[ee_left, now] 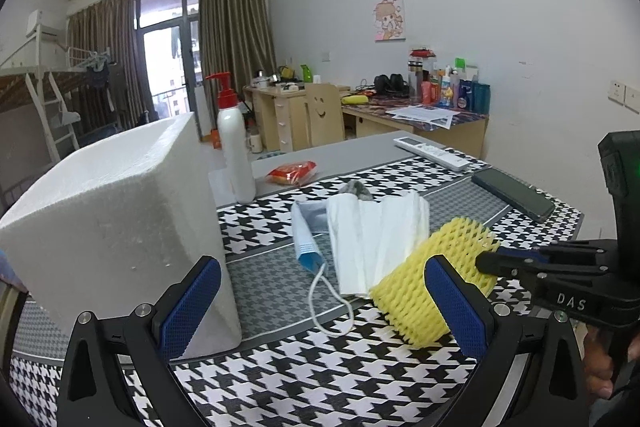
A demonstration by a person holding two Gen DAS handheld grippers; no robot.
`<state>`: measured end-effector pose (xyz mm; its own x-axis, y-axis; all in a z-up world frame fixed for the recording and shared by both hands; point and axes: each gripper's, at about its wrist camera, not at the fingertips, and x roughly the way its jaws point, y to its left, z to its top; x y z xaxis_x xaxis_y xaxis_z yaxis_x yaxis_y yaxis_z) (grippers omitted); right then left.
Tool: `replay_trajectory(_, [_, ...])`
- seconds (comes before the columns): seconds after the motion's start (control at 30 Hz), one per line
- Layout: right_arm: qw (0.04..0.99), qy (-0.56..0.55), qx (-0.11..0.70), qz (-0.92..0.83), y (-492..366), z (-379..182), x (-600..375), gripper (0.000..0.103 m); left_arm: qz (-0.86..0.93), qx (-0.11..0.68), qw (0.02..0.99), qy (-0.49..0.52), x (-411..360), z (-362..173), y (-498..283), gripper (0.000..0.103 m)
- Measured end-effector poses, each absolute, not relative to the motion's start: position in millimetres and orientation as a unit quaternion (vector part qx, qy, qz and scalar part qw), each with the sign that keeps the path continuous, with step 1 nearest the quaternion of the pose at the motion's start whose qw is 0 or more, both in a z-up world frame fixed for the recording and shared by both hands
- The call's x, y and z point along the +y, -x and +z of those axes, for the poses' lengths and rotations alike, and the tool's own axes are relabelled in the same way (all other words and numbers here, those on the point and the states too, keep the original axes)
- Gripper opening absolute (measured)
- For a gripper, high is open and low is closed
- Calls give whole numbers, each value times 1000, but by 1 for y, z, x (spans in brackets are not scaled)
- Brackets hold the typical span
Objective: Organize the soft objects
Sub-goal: 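Grasp the folded white paper towel with the left gripper while the right gripper holds the yellow mesh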
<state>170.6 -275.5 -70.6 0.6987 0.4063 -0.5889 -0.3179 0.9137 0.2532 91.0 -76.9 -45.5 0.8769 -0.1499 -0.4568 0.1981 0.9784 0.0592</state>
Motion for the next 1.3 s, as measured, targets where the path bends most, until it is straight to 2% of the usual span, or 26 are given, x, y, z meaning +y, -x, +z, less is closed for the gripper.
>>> replay_trajectory(0.57, [931, -98, 324, 138, -167, -74, -328, 11, -144, 299, 942, -59, -116, -60, -138, 101])
replay_trajectory(0.77, [930, -107, 326, 132, -168, -78, -339, 11, -152, 320, 932, -76, -130, -73, -152, 86])
replay_trajectory(0.83, [929, -110, 327, 132, -168, -80, -342, 11, -155, 329, 928, -84, -135, -77, -157, 75])
replay_trajectory(1.0, [926, -118, 332, 135, -170, -86, -345, 11, -155, 355, 918, -82, -139, -88, -169, 57])
replay_trajectory(1.3, [924, -119, 333, 144, -171, -88, -344, 11, -166, 381, 906, -76, -141, -98, -179, 34])
